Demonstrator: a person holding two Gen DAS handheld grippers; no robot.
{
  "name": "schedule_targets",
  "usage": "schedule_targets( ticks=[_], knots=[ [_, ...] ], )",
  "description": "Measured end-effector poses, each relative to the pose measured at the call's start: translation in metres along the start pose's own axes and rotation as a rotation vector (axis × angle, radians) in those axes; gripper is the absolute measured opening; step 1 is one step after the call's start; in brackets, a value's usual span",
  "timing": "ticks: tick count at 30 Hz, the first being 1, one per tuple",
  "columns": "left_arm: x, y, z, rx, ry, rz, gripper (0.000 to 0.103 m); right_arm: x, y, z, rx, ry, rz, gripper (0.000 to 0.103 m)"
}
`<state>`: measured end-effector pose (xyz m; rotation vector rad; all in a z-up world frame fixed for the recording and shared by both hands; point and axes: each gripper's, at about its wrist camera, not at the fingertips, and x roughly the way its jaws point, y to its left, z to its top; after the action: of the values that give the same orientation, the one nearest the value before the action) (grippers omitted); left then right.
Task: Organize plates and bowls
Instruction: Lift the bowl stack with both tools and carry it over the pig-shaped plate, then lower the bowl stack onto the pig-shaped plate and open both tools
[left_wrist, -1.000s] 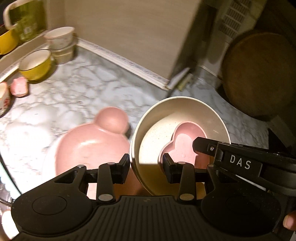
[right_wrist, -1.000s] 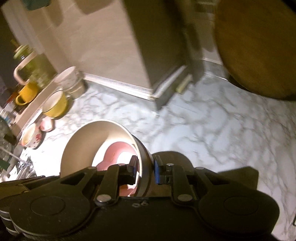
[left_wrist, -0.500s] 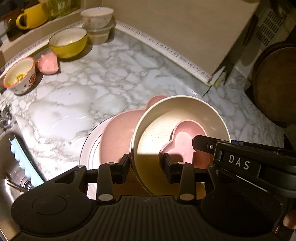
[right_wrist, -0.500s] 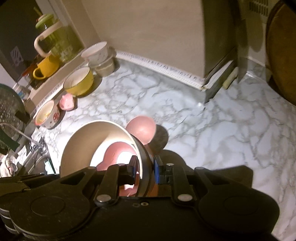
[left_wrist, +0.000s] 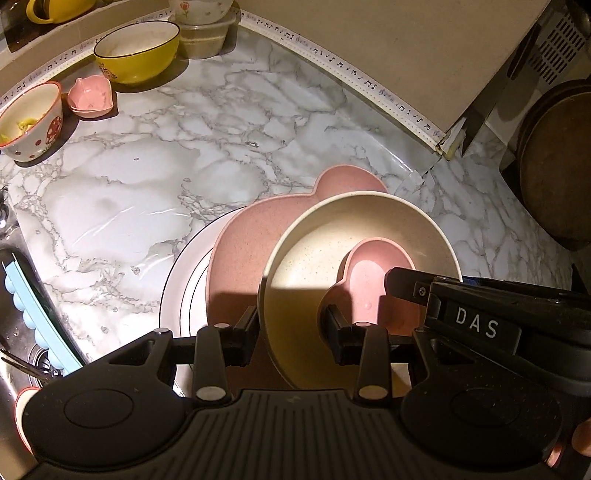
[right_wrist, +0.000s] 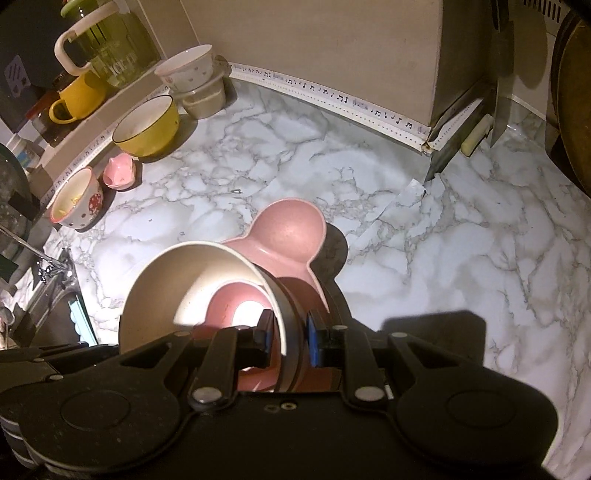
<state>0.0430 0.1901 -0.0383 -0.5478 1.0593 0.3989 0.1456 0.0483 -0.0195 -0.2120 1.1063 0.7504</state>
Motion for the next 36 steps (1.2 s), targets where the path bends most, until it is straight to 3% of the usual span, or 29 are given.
schedule_targets(
  ticks=[11,22,30,34,36],
  knots=[
    [0.005,0.003,0.001,0.003,-0.014,-0.023,0.037,0.004,0.003,0.0,-0.006,-0.007,-0.016,0.021],
    [-0.013,-0.003,-0.008,0.073,-0.108,-0.009,0.038,-0.013,0.002,-0.005,-0.023,-0.063,0.012,0.03],
    [-0.036,-0.005,-0.018,0.109,-0.176,-0.021,0.043,-0.041,0.004,-0.014,-0.069,-0.154,0.025,0.052],
    [-0.049,-0.007,-0.025,0.125,-0.22,-0.014,0.055,-0.057,0.002,-0.021,-0.084,-0.196,0.034,0.055],
    [-0.055,-0.008,-0.03,0.134,-0.245,0.001,0.056,-0.064,0.0,-0.024,-0.089,-0.215,0.036,0.062]
  ],
)
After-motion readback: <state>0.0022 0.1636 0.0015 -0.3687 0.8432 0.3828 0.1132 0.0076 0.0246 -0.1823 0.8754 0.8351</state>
